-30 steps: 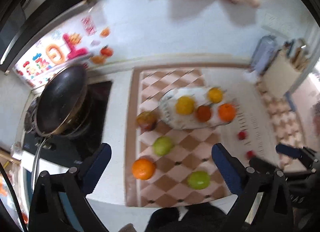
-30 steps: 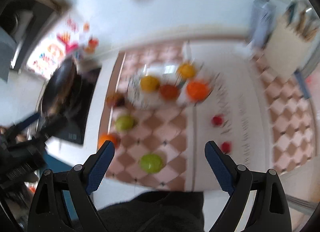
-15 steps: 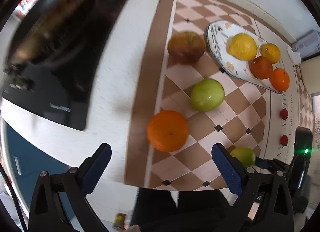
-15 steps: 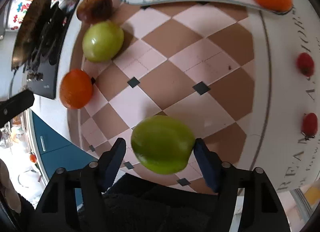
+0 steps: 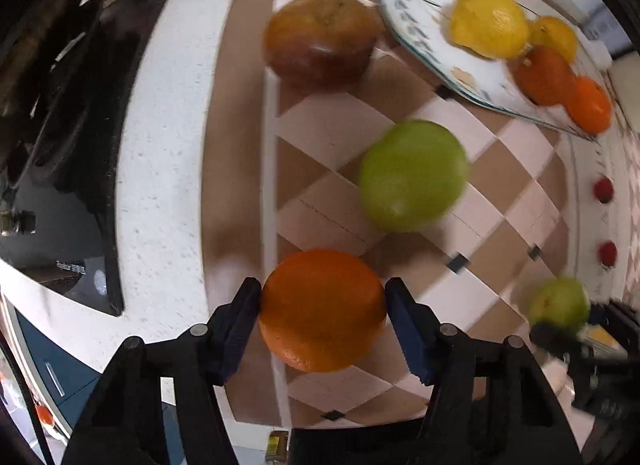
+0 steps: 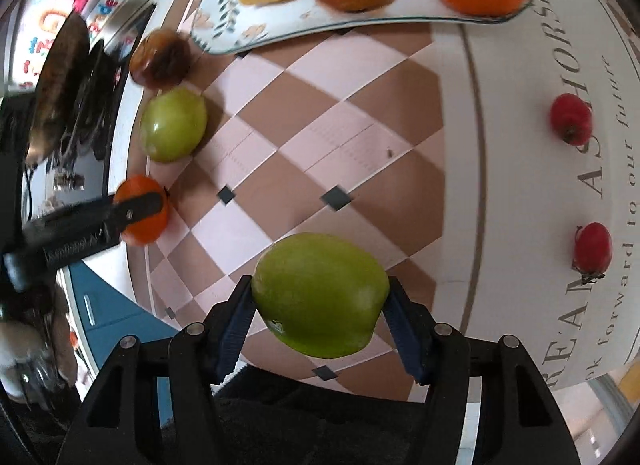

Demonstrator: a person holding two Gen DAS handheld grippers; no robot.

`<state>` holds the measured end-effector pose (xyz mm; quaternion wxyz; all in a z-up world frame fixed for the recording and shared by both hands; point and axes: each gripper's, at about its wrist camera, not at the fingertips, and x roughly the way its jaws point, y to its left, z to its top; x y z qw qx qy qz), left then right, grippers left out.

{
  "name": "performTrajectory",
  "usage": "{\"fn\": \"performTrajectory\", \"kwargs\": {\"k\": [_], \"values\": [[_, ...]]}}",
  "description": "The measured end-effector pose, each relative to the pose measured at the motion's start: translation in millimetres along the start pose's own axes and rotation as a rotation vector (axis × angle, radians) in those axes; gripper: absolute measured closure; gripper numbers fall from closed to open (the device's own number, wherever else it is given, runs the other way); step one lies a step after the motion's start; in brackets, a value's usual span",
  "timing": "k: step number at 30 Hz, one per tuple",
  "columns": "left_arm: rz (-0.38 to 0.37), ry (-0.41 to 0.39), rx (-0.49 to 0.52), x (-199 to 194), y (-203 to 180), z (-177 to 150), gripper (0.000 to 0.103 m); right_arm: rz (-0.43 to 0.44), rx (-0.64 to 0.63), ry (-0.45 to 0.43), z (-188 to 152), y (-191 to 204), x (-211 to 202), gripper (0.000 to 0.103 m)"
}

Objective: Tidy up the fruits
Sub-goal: 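Grasp an orange with the left tool while the right tool grasps a green apple, then carry the orange and green apple over the floral plate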

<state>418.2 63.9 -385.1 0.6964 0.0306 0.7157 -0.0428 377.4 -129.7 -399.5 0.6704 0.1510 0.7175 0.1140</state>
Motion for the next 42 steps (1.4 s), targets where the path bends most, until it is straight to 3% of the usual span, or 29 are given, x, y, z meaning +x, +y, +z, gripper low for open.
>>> {"fn": "performTrajectory", "kwargs": {"k": [2,7,14,20,23,28,35,39,42], "values": [[-0.018,0.012,-0.012,1.1,-7.8,-4.9,0.041,0.009,0.016,0.0,4.9,-5.8,0.4,0.037],[0.033,-0.026,0.016,2.6,-30.3,-11.7,0.041,0.027,0.039,-0.002,10.4,-14.0,1.5,0.037],[-0.023,0.064,0.02,21.6,-36.6,-8.1,0.04,0.051,0.055,-0.009,13.1,-15.6,2.4,0.036],[-0.009,0.029,0.016,17.3,-44.1,-10.3,0.041,0.033,0.027,-0.017,13.0,-13.0,-0.6,0.037],[-0.015,0.002,0.02,1.8,-44.5,-9.0,0.041,0.035,0.04,-0.057,12.5,-16.0,-8.6,0.037],[-0.069,-0.105,0.039,-56.6,-58.4,-2.5,0.041,0.081,0.061,-0.144,20.1,-23.4,-42.4,0.037],[-0.184,-0.184,0.066,-119.6,-87.7,63.7,0.041,0.132,0.09,-0.264,71.4,-44.7,-101.2,0.037],[-0.158,-0.196,0.087,-123.7,-102.6,115.6,0.041,0.099,0.133,-0.309,113.8,-74.6,-114.1,0.037],[-0.144,-0.149,0.076,-110.4,-111.8,157.8,0.041,0.065,0.144,-0.313,145.3,-95.2,-109.3,0.037]]}}
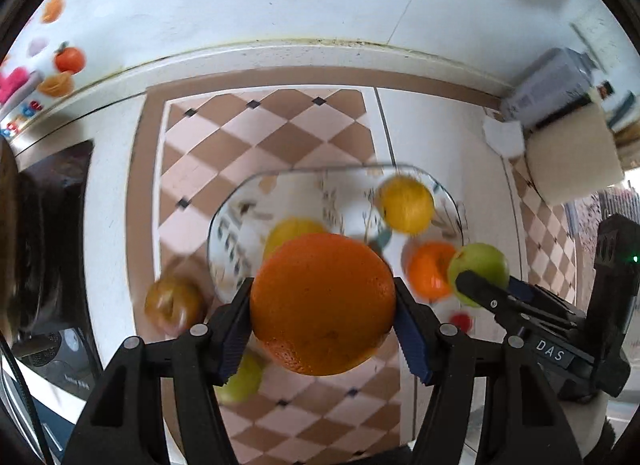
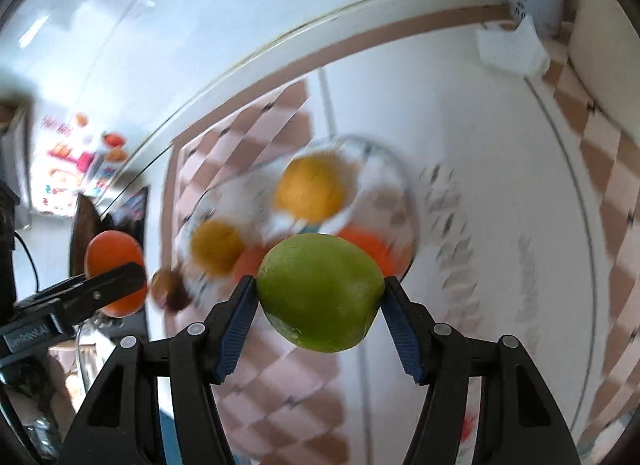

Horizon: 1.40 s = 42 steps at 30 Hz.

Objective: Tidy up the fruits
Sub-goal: 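Carry the orange and green apple over the floral plate, then lower both fruits onto the plate and open both tools, then raise both open tools away from the plate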

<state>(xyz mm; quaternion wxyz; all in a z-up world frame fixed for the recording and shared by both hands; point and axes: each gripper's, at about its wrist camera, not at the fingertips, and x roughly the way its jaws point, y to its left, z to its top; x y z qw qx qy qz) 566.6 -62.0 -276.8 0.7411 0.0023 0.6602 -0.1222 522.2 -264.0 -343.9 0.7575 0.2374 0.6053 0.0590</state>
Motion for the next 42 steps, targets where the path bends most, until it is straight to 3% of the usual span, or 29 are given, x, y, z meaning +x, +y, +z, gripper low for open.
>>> {"fn": "performTrajectory", "kwargs": {"k": [6,13,14,16,20,24,31,38,42], "values": [[0.069,0.085,-0.006,44.7,-8.3,48.8,0.041,-0.053,-0.04,0.008,43.3,-9.2,26.3,0.037],[0.106,0.176,0.036,88.3,-21.0,74.5,0.041,-0.053,-0.058,0.075,43.5,-12.3,46.7,0.036],[0.098,0.199,0.033,93.9,-21.2,74.5,0.041,-0.045,-0.053,0.085,44.4,-13.3,46.4,0.035],[0.086,0.23,0.023,101.0,-20.0,73.2,0.041,-0.048,-0.044,0.092,47.2,-13.9,45.6,0.013],[0.088,0.26,-0.006,110.3,-12.0,65.3,0.04,-0.052,-0.02,0.12,52.2,-17.1,42.5,0.011],[0.08,0.235,-0.035,103.3,-1.5,62.8,0.012,-0.071,-0.016,0.131,49.6,-16.7,42.1,0.011],[0.087,0.159,-0.077,69.1,18.0,55.5,0.012,-0.159,-0.052,0.104,36.7,-2.3,28.0,0.01],[0.156,0.048,-0.092,24.0,38.7,13.5,0.012,-0.275,-0.133,0.033,16.7,31.7,-1.3,0.01],[0.193,-0.01,-0.079,-1.7,38.4,-20.0,0.012,-0.288,-0.159,0.01,0.7,49.4,-17.6,0.01]]}}
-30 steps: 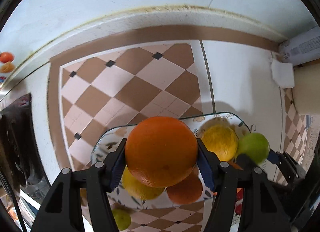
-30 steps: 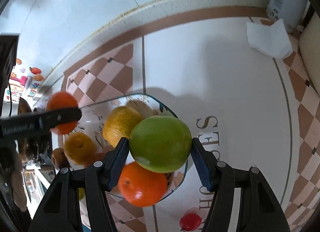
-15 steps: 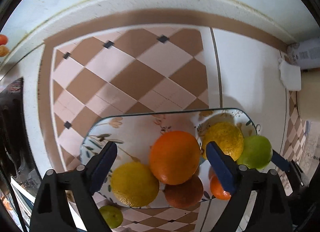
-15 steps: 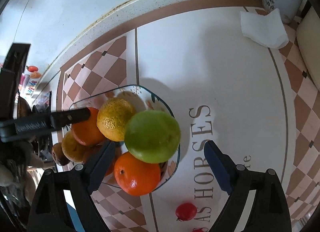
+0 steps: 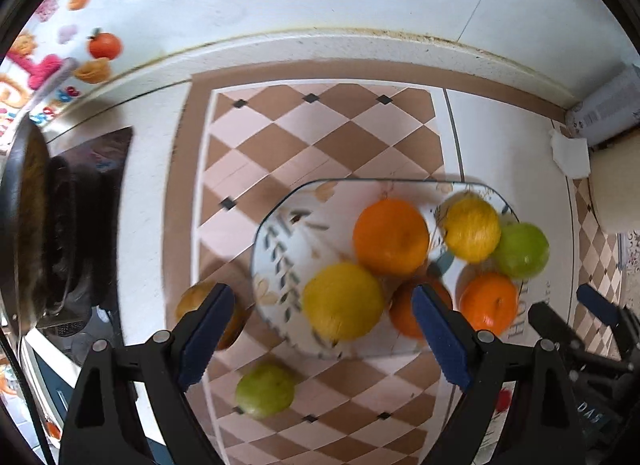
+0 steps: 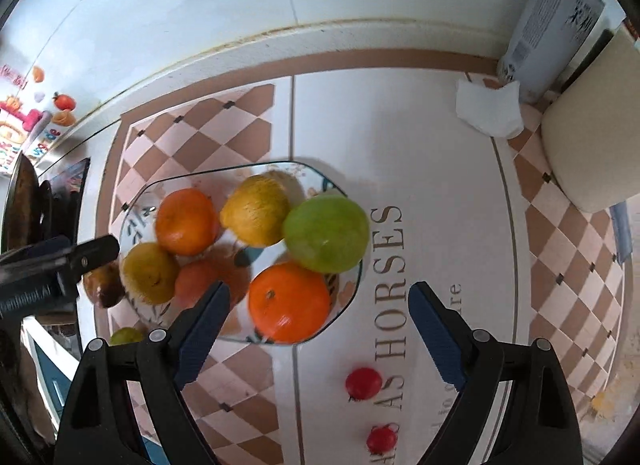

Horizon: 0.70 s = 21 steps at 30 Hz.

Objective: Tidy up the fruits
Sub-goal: 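Raise both open tools away from the plate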

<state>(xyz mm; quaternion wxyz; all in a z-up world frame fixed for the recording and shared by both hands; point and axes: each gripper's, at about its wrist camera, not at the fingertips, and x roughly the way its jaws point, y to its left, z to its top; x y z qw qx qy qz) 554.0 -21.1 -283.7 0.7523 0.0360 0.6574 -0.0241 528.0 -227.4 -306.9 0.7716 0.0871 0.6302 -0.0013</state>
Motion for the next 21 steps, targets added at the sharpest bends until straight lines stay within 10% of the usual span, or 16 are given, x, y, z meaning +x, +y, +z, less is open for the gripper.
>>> {"fn": "performTrajectory", "kwargs": {"k": [21], "values": [[0.013,-0.261,0.03,-111.4,6.0,-99.2,0.012,0.025,-0.012,-0.154,-90.2,33.8,-121.3,0.01]]}}
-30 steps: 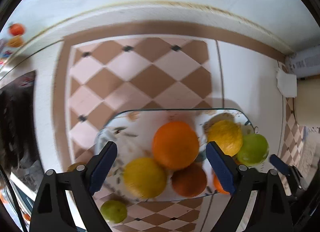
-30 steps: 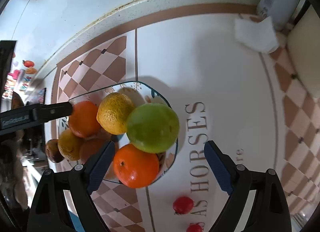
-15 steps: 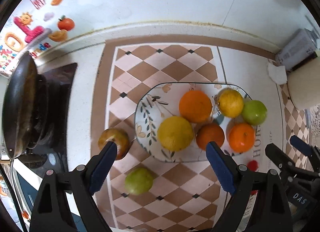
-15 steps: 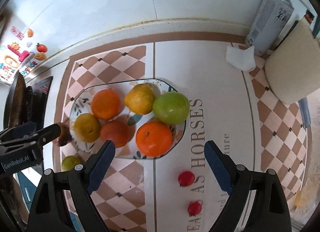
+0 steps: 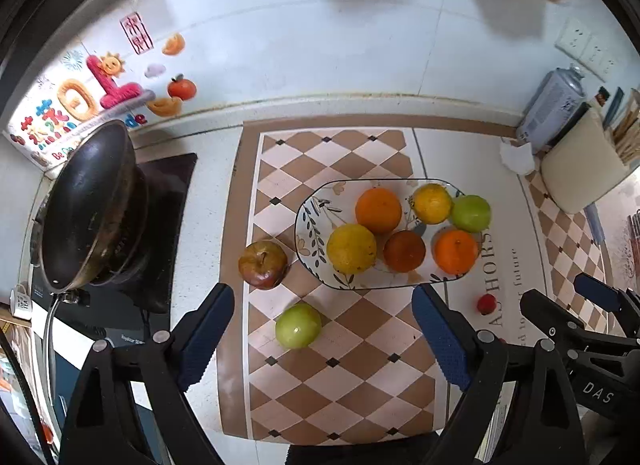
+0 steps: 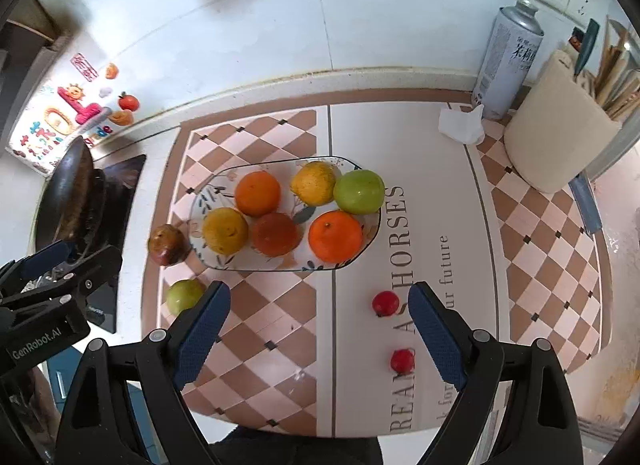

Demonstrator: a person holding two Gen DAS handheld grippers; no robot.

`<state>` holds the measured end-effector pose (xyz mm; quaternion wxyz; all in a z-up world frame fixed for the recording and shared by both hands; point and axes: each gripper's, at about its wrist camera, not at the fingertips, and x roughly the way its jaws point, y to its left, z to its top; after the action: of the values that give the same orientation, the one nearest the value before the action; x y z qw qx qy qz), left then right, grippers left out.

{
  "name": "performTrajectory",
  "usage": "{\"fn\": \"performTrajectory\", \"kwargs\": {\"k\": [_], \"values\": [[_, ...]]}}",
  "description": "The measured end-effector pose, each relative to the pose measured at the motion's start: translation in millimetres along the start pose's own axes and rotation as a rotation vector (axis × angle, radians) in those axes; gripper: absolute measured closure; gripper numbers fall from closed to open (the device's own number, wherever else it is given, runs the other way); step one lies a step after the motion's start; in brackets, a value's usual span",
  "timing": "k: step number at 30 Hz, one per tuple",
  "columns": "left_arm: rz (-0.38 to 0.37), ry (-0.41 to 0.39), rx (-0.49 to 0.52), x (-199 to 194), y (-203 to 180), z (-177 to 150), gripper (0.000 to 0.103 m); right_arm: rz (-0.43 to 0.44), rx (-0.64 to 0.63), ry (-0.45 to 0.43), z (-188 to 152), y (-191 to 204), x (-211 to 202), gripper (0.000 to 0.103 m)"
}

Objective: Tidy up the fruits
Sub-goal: 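Raise both open tools away from the plate, then grasp the dark apple with the left tool while the right tool grasps the green apple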

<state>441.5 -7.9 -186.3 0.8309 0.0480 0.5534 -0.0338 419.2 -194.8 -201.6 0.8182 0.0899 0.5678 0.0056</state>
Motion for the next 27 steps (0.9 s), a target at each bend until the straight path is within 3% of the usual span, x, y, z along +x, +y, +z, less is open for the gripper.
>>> {"fn": "performTrajectory", "kwargs": {"k": [14,20,25,27], "values": [[-0.041,-0.081,0.015,-65.9,-2.9,-25.2,0.012,0.008,-0.01,-0.104,-20.6,8.3,-80.5,0.01],[-0.07,-0.084,0.004,-74.4,-5.0,-29.9,0.012,0.024,-0.004,-0.108,-26.0,7.4,-87.7,0.01],[-0.052,-0.107,-0.01,-72.7,0.0,-26.5,0.012,0.059,-0.002,-0.085,-23.1,6.9,-78.0,0.01],[-0.01,-0.099,-0.003,-64.8,6.0,-23.1,0.0,0.087,-0.008,-0.068,-21.9,9.1,-67.0,0.01]]}}
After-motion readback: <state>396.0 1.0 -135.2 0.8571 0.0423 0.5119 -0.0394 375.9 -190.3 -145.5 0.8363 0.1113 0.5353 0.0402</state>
